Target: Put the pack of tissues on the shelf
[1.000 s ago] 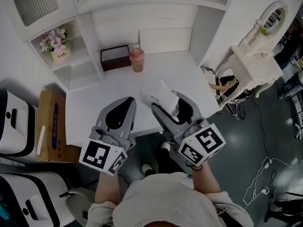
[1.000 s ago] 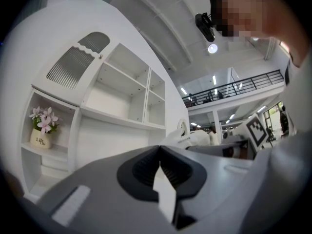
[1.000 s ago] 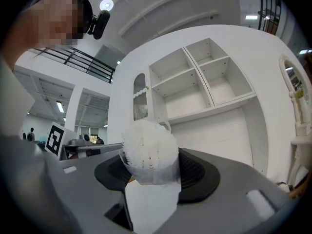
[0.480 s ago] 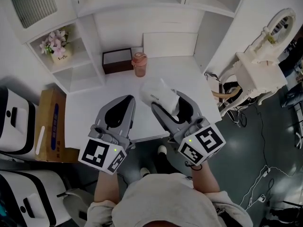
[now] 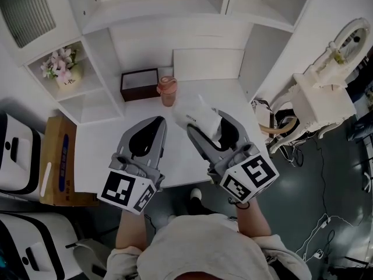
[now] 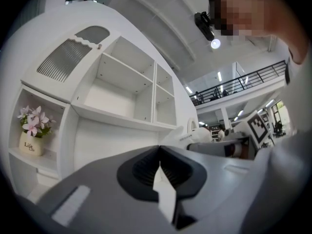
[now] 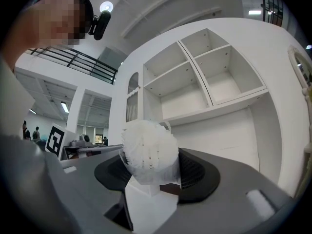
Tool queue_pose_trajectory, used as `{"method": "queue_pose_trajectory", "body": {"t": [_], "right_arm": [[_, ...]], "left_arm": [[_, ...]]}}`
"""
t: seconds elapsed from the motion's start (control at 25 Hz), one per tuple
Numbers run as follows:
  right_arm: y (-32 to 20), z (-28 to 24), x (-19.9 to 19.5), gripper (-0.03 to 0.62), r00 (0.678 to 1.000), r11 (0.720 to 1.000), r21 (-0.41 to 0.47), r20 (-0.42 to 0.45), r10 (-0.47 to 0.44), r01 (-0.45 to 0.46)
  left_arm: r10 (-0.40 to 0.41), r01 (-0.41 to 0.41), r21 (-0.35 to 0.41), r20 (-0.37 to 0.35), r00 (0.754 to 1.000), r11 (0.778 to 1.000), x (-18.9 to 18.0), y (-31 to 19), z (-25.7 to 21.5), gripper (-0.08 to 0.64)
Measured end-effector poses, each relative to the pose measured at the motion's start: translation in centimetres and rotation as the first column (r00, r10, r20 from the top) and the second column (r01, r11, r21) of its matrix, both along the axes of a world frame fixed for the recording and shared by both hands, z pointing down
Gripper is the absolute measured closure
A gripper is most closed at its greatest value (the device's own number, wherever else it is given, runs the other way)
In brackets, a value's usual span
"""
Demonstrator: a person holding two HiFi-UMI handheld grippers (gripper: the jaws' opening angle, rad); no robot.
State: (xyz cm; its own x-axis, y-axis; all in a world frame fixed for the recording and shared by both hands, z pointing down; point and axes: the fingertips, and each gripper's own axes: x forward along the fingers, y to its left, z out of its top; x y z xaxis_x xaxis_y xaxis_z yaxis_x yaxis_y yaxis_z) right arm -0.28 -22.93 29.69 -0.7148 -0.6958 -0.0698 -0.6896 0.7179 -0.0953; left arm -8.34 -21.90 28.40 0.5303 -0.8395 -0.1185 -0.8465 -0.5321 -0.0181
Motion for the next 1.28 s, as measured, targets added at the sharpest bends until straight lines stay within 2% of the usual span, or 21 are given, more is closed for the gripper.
{"method": "queue_pose_trajectory", "body": {"t": [0.4, 0.56, 0.72, 1.0, 1.28], "right_arm": [[-5.6, -0.6, 1.3, 0.33, 0.999, 0.999, 0.011, 0.014, -0.048, 0.048], [-7.2, -0.7, 1.7, 0.33, 0.997, 0.997, 0.01, 0.016, -0.074, 0.073], [-8.6, -0.7, 2.0, 0.33, 0.994, 0.994, 0.013, 0.018, -0.106, 0.105], [-10.4, -0.7, 1.9, 0.33, 0.987, 0.987, 0.023, 0.02, -0.162, 0.162], [-11.4, -1.0, 0.8, 0.33, 0.983, 0.983, 0.022, 0.026, -0.182, 0.181]], "left_arm": [[-0.021, 0.019, 0.033, 0.05, 0.999, 0.999, 2.0, -4.9, -0.5, 0.56], [-0.027, 0.021, 0.074, 0.075, 0.997, 0.997, 3.0, -6.2, -0.8, 0.56], [-0.069, 0.057, 0.11, 0.111, 0.991, 0.992, 3.6, -7.4, -0.8, 0.558], [-0.15, 0.142, 0.095, 0.083, 0.985, 0.985, 2.9, -8.7, -0.6, 0.558], [-0.19, 0.182, 0.088, 0.106, 0.976, 0.979, 1.4, -9.4, -0.6, 0.558]]}}
